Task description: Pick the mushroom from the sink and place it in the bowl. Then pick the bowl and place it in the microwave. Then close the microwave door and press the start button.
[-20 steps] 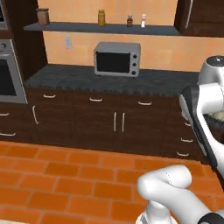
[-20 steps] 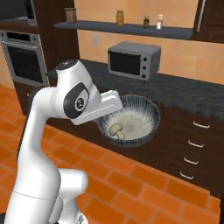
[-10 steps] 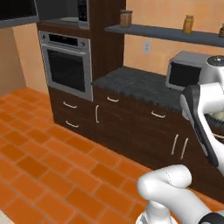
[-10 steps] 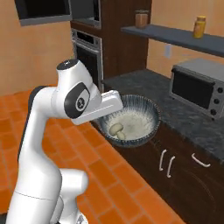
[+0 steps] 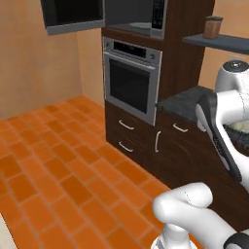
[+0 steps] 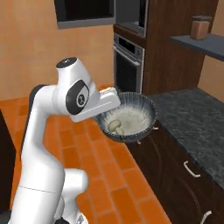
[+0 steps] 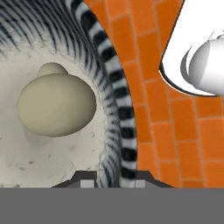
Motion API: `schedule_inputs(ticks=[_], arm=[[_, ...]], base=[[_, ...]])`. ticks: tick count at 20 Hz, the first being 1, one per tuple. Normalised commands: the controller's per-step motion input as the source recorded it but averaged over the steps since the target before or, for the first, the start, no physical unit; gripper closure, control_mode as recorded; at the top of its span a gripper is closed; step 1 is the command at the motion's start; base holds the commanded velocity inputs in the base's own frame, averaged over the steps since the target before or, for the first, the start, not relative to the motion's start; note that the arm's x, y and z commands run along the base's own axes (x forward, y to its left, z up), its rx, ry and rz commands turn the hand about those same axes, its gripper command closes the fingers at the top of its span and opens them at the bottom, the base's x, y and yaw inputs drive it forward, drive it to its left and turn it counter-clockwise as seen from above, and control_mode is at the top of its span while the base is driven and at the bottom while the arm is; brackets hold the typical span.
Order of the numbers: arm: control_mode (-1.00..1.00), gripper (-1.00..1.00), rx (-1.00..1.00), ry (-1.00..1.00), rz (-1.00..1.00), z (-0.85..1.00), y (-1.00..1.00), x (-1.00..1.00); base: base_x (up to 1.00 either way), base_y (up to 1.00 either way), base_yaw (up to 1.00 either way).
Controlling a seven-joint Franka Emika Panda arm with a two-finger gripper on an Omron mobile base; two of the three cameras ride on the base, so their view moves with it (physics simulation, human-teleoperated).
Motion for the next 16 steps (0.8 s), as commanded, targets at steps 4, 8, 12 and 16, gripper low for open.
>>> schedule_inputs(ticks=[4,8,12,16], arm=[[1.00,1.00,0.00,0.00,0.00,0.00,0.00,0.00],[1.00,1.00,0.00,0.00,0.00,0.00,0.00,0.00],[1.00,1.00,0.00,0.00,0.00,0.00,0.00,0.00],[1.00,1.00,0.00,0.00,0.00,0.00,0.00,0.00]], base=[[1.00,0.46,-0.34],[1.00,0.30,-0.45],[1.00,0.12,-0.44],[1.00,0.06,-0.43]])
